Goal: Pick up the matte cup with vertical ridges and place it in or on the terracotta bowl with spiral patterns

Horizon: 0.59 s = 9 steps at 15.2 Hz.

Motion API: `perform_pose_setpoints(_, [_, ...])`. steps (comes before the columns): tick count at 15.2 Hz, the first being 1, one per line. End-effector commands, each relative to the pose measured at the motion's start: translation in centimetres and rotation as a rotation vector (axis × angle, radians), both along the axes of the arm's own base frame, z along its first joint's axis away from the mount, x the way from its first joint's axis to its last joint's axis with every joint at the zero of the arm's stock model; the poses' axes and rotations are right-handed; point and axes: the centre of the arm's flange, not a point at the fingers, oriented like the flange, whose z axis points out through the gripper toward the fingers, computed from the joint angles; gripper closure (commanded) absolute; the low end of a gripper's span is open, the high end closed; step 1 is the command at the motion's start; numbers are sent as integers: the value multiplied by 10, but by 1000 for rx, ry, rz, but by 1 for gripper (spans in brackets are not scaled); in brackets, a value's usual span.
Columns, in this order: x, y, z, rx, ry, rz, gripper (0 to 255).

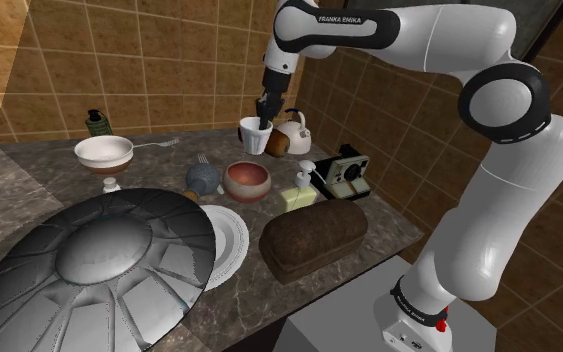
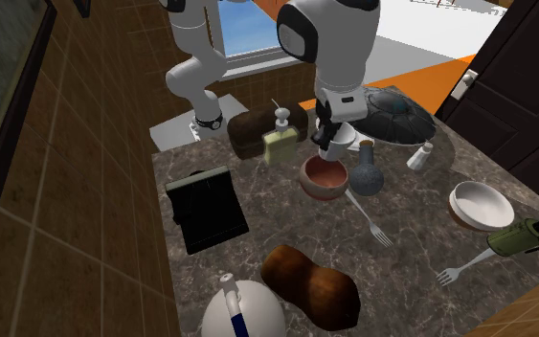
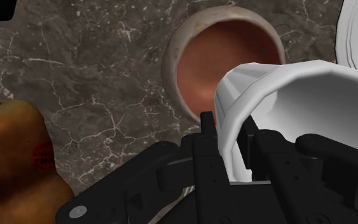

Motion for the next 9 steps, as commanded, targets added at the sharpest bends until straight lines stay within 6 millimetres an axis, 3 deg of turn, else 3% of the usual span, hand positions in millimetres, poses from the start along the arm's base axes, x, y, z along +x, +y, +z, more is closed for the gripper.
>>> perform_pose_setpoints(1, [0, 0, -10, 0, -1, 0, 255])
perform_pose_setpoints(9, [0, 0, -52, 0, -1, 0, 255])
